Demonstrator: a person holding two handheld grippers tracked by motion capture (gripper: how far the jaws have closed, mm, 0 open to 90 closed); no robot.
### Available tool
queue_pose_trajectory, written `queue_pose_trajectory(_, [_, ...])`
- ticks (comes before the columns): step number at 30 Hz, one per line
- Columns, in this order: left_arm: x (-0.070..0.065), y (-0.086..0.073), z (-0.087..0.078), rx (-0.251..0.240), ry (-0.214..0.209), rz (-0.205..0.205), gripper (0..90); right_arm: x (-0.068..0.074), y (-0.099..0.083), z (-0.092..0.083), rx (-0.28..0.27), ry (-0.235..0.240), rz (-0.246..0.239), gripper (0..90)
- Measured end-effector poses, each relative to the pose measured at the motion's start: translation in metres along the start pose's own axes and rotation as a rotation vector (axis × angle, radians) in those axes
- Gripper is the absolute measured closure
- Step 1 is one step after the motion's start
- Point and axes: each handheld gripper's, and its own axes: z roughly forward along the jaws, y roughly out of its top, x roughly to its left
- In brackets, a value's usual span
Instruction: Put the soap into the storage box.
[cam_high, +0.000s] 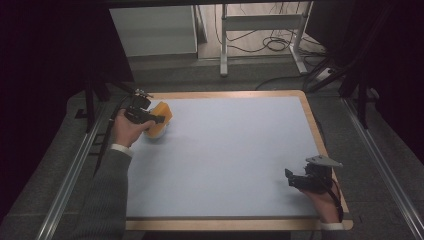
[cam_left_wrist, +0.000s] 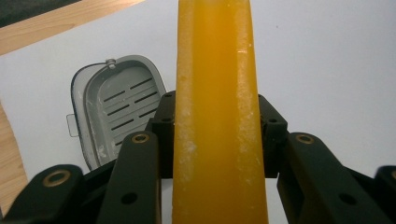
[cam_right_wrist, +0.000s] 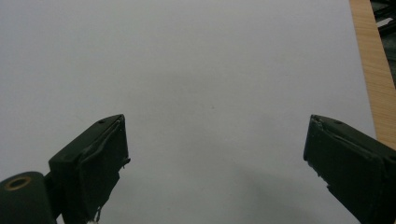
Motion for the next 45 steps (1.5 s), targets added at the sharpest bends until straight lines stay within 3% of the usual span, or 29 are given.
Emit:
queue_pose_trajectory(22, [0.021, 0.005, 0.018, 0.014, 0.022, -0.069, 61.0, 0.000, 0.000, 0.001, 0.004, -0.003, -0.002, 6.6])
queue_pose_trajectory(33, [0.034, 0.008, 0.030, 0.015, 0.029, -0.124, 61.0, 0.000, 0.000, 0.001, 0.002, -0.002, -0.001, 6.6])
queue_pose_trajectory(45, [0.039, 0.008, 0.039, 0.020, 0.037, -0.147, 61.0, 0.000, 0.000, 0.000, 0.002, -0.004, -0.003, 6.6])
